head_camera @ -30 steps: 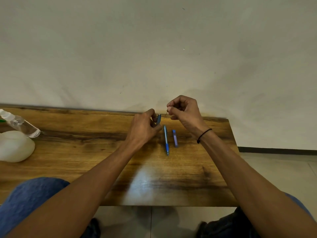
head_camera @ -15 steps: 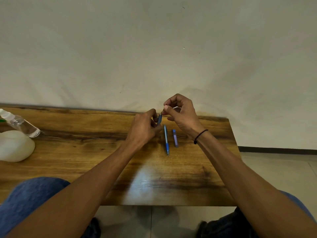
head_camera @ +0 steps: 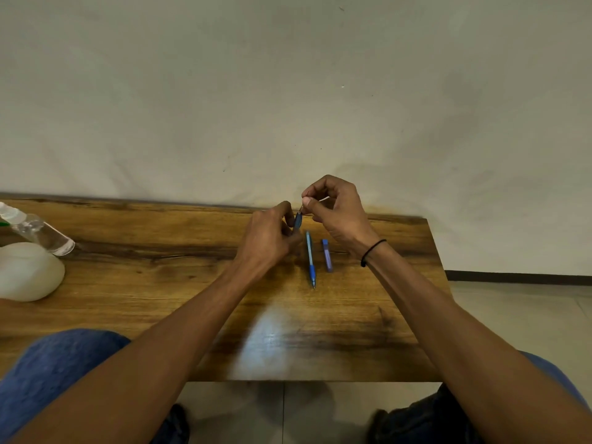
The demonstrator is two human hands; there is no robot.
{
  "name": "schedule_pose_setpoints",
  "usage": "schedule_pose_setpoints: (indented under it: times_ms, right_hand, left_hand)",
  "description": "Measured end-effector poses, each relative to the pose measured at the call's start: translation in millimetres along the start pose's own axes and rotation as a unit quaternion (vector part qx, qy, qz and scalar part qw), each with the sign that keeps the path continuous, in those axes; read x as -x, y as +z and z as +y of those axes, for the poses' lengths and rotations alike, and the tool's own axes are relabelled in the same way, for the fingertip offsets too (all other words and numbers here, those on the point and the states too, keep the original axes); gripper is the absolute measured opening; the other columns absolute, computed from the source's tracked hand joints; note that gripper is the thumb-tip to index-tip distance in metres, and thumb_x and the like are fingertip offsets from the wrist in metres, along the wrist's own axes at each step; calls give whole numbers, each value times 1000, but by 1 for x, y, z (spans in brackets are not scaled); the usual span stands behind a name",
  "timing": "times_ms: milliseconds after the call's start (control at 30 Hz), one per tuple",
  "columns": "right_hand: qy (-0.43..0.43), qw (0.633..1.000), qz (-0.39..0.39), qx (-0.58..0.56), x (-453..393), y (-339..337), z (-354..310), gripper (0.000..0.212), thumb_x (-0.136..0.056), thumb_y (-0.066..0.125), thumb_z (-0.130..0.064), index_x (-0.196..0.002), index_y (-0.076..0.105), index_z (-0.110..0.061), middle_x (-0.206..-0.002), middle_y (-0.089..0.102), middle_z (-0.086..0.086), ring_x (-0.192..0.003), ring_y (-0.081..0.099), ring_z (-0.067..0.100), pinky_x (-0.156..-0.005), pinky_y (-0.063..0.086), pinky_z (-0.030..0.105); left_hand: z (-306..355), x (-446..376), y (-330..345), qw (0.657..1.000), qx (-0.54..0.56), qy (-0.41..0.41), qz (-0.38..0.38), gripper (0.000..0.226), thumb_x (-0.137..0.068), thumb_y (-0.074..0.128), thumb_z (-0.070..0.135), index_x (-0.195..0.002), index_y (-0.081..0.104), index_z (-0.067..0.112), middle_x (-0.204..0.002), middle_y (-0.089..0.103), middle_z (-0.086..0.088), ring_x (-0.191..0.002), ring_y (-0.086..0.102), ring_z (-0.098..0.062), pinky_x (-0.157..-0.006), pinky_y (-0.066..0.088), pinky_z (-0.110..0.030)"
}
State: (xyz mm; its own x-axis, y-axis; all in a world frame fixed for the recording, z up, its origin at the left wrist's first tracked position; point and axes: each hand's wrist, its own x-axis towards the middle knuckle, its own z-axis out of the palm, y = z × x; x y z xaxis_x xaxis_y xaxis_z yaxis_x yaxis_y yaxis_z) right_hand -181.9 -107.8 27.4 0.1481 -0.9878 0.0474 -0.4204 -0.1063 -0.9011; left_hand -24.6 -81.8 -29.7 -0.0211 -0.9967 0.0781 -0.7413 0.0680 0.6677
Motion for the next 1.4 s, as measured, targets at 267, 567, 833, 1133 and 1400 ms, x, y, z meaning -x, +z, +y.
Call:
schedule_pose_setpoints:
  times_ms: [267, 567, 833, 1133, 1400]
  right_hand:
    - [5, 1000, -7, 6, -1, 1, 3, 8, -93, 74, -8, -100, 73, -7, -97, 74, 6, -94, 74, 24, -87, 63, 49]
    - [7, 1000, -16, 2, -2, 2, 7, 15, -92, 75, -4, -106, 73, -6, -100, 75, 9, -95, 74, 24, -89, 63, 48]
    - [2, 995, -20, 99, -2, 7, 32, 20, -92, 71, -1, -98, 70, -20, -88, 71, -9, -82, 70, 3, -73, 56, 14]
    - [-39, 930, -156, 332, 18, 37, 54, 17, -90, 68, -9, -106, 65, -15, -106, 70, 9, -99, 65, 31, -77, 57, 45]
    - [-57, 913, -140, 378, 21, 42, 55, 12, -97, 63, -9, -107, 68, -10, -109, 67, 12, -103, 62, 33, -83, 57, 49]
  left_hand:
    - [0, 1, 0, 1000, 4, -4, 1, 25, -87, 81, 22, -97, 59, 24, -85, 71, 3, -71, 66, -7, -56, 44, -16]
    - [-4, 2, -1, 1000, 8, -2, 10, 24, -86, 81, 23, -95, 59, 25, -82, 70, 4, -68, 65, -4, -54, 46, -17]
    - [-7, 2, -2, 1000, -1, 0, 21, 24, -86, 81, 22, -95, 59, 25, -81, 71, 5, -67, 66, -3, -57, 55, -21]
    - [-11, 2, -5, 999, -3, 5, 32, 21, -84, 80, 26, -94, 62, 21, -77, 74, 5, -66, 70, -6, -61, 64, -34]
    - [-13, 2, -4, 999, -11, 7, 31, 23, -86, 81, 26, -95, 60, 23, -78, 74, 4, -66, 67, -3, -58, 61, -27]
